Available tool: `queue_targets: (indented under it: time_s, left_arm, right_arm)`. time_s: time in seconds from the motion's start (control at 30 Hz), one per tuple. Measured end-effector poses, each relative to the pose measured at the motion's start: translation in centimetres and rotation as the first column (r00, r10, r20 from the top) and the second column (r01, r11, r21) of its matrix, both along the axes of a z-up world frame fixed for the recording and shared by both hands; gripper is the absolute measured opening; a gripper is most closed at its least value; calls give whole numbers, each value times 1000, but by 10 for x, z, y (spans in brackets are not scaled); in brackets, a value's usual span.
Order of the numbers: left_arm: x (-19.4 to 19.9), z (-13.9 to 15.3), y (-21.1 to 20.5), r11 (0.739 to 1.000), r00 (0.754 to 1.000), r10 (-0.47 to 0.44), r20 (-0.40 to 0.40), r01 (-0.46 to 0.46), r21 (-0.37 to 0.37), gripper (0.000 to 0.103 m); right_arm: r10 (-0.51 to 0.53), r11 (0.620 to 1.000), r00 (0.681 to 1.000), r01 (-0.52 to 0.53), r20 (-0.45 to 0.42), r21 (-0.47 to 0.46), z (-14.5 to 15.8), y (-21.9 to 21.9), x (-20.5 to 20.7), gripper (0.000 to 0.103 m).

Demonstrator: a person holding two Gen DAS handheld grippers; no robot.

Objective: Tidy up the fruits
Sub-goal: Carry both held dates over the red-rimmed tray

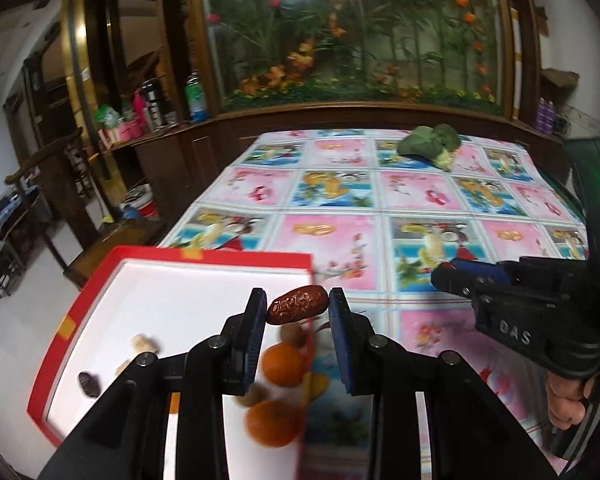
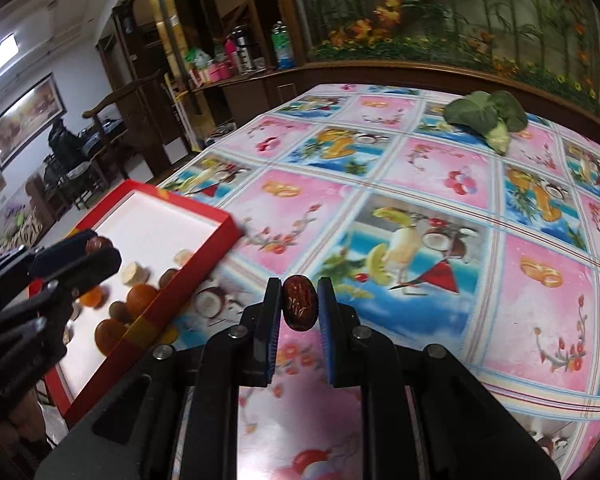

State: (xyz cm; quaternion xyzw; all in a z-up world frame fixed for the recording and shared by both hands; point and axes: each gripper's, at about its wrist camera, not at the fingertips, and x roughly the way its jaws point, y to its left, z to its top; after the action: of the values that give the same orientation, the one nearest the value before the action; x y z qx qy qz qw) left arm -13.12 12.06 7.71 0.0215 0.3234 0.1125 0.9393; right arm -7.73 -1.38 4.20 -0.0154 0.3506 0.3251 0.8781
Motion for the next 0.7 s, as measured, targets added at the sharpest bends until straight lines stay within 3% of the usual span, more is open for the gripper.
queue_targets:
  time_s: [0.7]
  left_arm:
    - [-50, -13, 96, 975, 975, 221, 16, -220, -40, 31]
  right_arm:
    - [193, 974, 981, -196, 34, 117, 15, 97, -66, 20]
